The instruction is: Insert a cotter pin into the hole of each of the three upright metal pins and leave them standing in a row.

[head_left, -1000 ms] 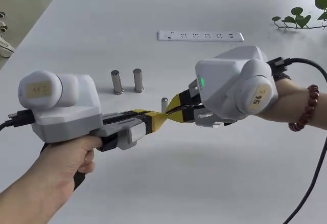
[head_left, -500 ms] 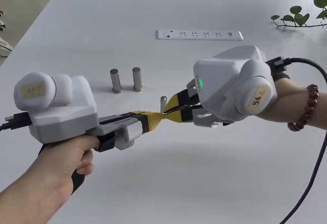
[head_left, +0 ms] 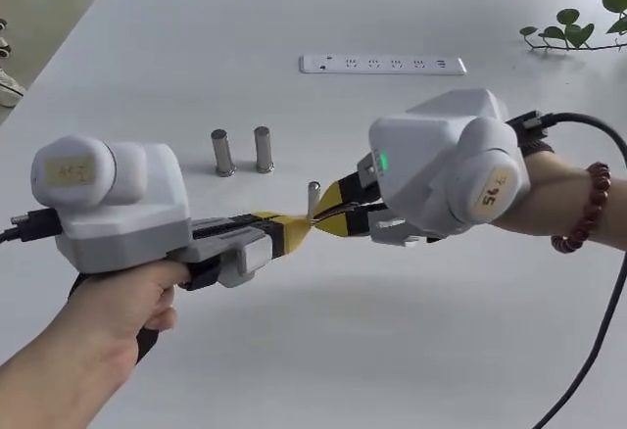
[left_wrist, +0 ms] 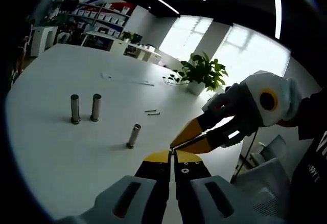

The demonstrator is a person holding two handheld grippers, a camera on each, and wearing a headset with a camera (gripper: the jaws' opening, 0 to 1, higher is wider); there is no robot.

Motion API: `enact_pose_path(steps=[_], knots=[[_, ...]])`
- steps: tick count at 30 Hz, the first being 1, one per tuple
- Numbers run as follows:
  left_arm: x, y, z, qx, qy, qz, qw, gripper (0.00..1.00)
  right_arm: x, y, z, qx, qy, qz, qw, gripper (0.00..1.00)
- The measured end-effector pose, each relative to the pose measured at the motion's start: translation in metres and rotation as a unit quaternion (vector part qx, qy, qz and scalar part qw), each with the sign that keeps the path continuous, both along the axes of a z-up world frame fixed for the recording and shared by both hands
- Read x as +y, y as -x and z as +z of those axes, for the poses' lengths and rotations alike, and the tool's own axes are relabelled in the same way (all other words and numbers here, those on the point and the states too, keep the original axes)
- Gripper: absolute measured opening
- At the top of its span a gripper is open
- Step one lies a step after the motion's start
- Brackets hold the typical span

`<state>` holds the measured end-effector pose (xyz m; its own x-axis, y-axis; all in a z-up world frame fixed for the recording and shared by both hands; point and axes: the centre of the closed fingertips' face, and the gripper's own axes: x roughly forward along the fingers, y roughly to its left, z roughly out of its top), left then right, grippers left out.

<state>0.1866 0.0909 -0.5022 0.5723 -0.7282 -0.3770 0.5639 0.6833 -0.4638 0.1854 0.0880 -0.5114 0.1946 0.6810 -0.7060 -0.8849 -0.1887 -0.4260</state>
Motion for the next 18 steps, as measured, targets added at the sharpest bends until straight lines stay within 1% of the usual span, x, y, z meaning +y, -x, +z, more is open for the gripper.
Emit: enact_pose_path(steps=[2,3,4,5,7,8,9,10,11,12,13,15,17,18], knots=[[0.000,0.000,-0.001,-0.006,-0.011,-0.006,0.9999,0.00,-0.001,0.000,-0.001,0.015,-0.003,-0.006,0.9999,0.00],[0.001,0.000,-0.002,-0.012,-0.023,-0.011,0.9996,0.00,-0.001,0.001,-0.001,0.028,-0.007,-0.012,0.9995,0.00],[0.001,0.000,-0.002,-0.015,-0.027,-0.012,0.9994,0.00,-0.001,0.001,-0.001,0.033,-0.009,-0.015,0.9993,0.00],[0.002,0.001,-0.003,-0.023,-0.040,-0.018,0.9988,0.00,-0.002,0.003,0.000,0.055,-0.020,-0.027,0.9979,0.00],[0.003,0.002,-0.004,-0.026,-0.044,-0.024,0.9984,0.00,-0.004,0.003,-0.001,0.081,-0.027,-0.040,0.9956,0.01],[0.003,0.002,-0.004,-0.027,-0.046,-0.027,0.9982,0.00,-0.005,0.003,-0.001,0.096,-0.034,-0.050,0.9935,0.02],[0.004,0.003,-0.005,-0.028,-0.049,-0.031,0.9979,0.00,-0.007,0.003,-0.001,0.106,-0.036,-0.055,0.9921,0.03],[0.004,0.004,-0.006,-0.031,-0.054,-0.037,0.9974,0.00,-0.008,0.004,-0.002,0.126,-0.041,-0.063,0.9891,0.04],[0.005,0.005,-0.007,-0.041,-0.067,-0.045,0.9959,0.00,-0.009,0.003,-0.003,0.138,-0.045,-0.069,0.9870,0.04],[0.006,0.006,-0.009,-0.046,-0.076,-0.052,0.9947,0.00,-0.011,0.001,-0.005,0.149,-0.050,-0.075,0.9847,0.05],[0.005,0.008,-0.010,-0.051,-0.083,-0.060,0.9934,0.00,-0.012,0.002,-0.005,0.167,-0.054,-0.079,0.9813,0.06],[0.005,0.010,-0.010,-0.061,-0.091,-0.069,0.9916,0.00,-0.014,0.003,-0.005,0.189,-0.063,-0.090,0.9758,0.07],[0.006,0.013,-0.013,-0.070,-0.108,-0.084,0.9882,0.00,-0.015,0.006,-0.005,0.211,-0.070,-0.099,0.9699,0.07],[0.005,0.015,-0.015,-0.076,-0.118,-0.096,0.9856,0.00,-0.016,0.007,-0.005,0.220,-0.072,-0.102,0.9676,0.07]])
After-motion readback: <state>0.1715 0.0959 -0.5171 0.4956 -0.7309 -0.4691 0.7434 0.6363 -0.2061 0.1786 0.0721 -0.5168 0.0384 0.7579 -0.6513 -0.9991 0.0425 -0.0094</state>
